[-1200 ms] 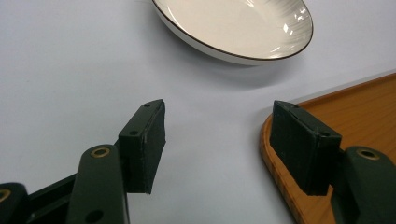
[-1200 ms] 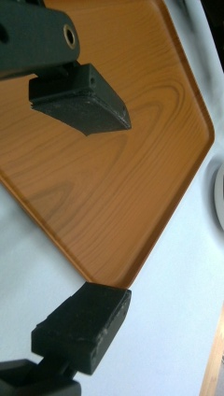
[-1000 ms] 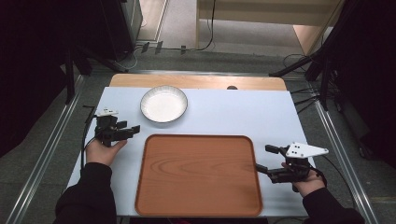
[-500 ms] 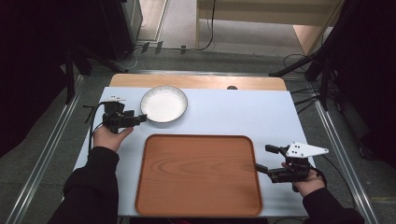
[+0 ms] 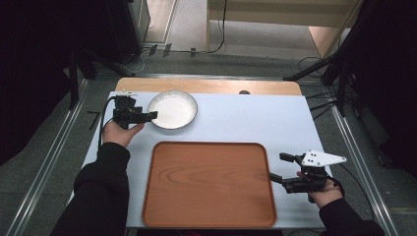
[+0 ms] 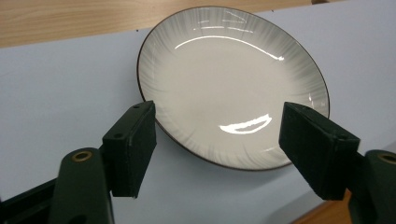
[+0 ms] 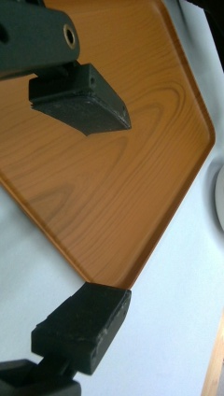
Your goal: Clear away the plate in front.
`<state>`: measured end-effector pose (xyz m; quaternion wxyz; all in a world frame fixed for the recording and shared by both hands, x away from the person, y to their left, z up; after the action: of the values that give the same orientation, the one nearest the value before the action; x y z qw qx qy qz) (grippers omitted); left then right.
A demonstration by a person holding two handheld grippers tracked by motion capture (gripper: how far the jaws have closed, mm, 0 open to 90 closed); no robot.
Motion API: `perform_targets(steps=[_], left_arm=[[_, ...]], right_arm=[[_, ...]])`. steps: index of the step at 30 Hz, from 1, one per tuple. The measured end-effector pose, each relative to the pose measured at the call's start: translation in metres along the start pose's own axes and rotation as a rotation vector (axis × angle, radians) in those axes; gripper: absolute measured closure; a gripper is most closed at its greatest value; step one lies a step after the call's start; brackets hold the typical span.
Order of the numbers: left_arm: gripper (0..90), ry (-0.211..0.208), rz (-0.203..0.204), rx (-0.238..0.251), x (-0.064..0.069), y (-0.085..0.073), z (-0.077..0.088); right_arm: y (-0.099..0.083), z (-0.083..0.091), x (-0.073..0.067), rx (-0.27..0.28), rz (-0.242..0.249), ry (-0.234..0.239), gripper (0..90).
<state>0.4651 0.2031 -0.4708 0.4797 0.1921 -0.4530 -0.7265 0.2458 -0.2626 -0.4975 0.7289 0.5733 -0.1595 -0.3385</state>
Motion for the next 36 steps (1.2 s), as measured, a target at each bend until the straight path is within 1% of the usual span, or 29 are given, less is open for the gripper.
perform_targets(steps=[2,3,4,6,7,9,11,12,13,15,17,20,22,23,25,26,28,29,30,31,32,34,35,36], left_arm=[[23.4,0.011,-0.021,0.004,-0.001,-0.001,-0.005],[23.2,0.009,-0.023,0.008,-0.001,-0.001,-0.007],[22.9,0.002,-0.016,0.009,-0.001,-0.002,-0.009],[22.6,0.003,-0.013,0.011,-0.002,-0.002,-0.01],[22.6,0.03,-0.017,0.018,-0.005,-0.003,-0.015],[22.1,0.049,-0.02,-0.008,-0.009,-0.002,-0.02],[21.8,0.059,-0.017,-0.02,-0.013,-0.001,-0.026],[22.0,0.061,-0.008,-0.013,-0.015,0.0,-0.029],[23.8,0.071,-0.003,-0.001,-0.016,-0.001,-0.032],[29.9,0.076,0.016,0.014,-0.02,-0.002,-0.036],[39.0,0.096,0.019,0.028,-0.024,-0.003,-0.039],[45.5,0.116,0.019,0.035,-0.026,-0.006,-0.045],[47.9,0.117,0.026,0.032,-0.027,-0.007,-0.047],[51.1,0.121,0.065,0.033,-0.028,-0.009,-0.051],[53.3,0.14,0.074,0.037,-0.031,-0.012,-0.055],[53.9,0.15,0.075,0.029,-0.032,-0.014,-0.056],[57.6,0.164,0.098,0.021,-0.035,-0.018,-0.059],[59.2,0.164,0.098,0.021,-0.035,-0.018,-0.059],[60.8,0.163,0.152,0.019,-0.038,-0.02,-0.063],[63.3,0.163,0.152,0.019,-0.038,-0.02,-0.063],[64.3,0.148,0.182,0.029,-0.038,-0.021,-0.066],[66.7,0.133,0.203,0.04,-0.037,-0.022,-0.07],[67.2,0.124,0.227,0.049,-0.037,-0.023,-0.071],[67.4,0.121,0.239,0.055,-0.037,-0.023,-0.073]], right_arm=[[0.0,0.001,0.0,-0.002,0.001,-0.002,17.2],[0.0,0.001,0.0,-0.003,0.001,-0.002,17.2],[0.0,0.001,0.0,-0.004,0.002,-0.003,17.2],[-0.001,0.001,0.0,-0.006,0.006,-0.003,17.2],[-0.001,0.001,0.0,-0.006,0.005,-0.004,17.2],[0.0,0.001,0.0,-0.002,0.015,-0.01,17.2],[0.0,0.001,-0.001,-0.003,0.022,-0.013,17.2],[0.0,0.001,-0.002,-0.005,0.022,-0.01,17.2],[0.0,0.001,-0.002,-0.005,0.026,-0.011,17.2],[0.0,0.001,-0.002,-0.008,0.031,-0.013,17.2],[0.0,0.001,-0.002,-0.007,0.03,-0.009,17.2],[0.0,0.001,-0.002,-0.01,0.029,-0.011,17.2],[0.0,0.001,-0.002,-0.009,0.03,-0.011,17.2],[0.0,0.002,-0.003,-0.008,0.029,-0.009,17.2],[0.0,0.002,-0.003,-0.009,0.029,-0.009,17.2],[-0.001,0.002,-0.003,-0.01,0.027,-0.01,17.2],[-0.001,0.002,-0.003,-0.012,0.029,-0.011,17.2],[-0.001,0.002,-0.003,-0.012,0.029,-0.011,17.2],[0.0,0.001,-0.003,-0.01,0.032,-0.009,17.2],[0.0,0.001,-0.003,-0.01,0.032,-0.009,17.2],[0.0,0.001,-0.003,-0.01,0.033,-0.005,17.2],[0.0,0.001,-0.003,-0.012,0.032,-0.006,17.2],[-0.001,0.001,-0.003,-0.008,0.029,-0.007,17.2],[-0.001,0.002,-0.003,-0.008,0.027,-0.008,17.2]])
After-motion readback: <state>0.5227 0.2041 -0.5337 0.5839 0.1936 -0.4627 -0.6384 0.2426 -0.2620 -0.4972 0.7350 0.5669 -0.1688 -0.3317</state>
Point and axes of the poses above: each handheld gripper's, and its own axes: z roughly backward along the jaws, y roughly out of its top, x roughly to its right, the point moved 5 cm from there along -z, roughly forward along the jaws, and after that the axes turned 12 degrees about x, right-handed, at the moved point
